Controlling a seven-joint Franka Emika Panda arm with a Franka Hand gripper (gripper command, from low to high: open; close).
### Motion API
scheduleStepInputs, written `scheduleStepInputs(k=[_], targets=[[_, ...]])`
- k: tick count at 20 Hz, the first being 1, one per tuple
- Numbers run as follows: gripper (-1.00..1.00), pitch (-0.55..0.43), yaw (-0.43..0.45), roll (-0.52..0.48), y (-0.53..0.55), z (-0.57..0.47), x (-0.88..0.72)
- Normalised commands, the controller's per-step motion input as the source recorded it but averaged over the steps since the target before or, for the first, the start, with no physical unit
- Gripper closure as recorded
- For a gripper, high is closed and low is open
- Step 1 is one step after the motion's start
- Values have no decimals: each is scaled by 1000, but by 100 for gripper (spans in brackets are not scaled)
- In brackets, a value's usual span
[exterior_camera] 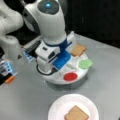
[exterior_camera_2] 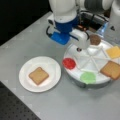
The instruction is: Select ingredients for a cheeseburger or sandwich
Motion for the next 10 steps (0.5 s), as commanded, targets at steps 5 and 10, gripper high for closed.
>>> scheduleStepInputs(k=[5,10], targets=[[-100,-112,2,-209,263,-85,-273],[-100,-68,39,-247,403,-80,-355]])
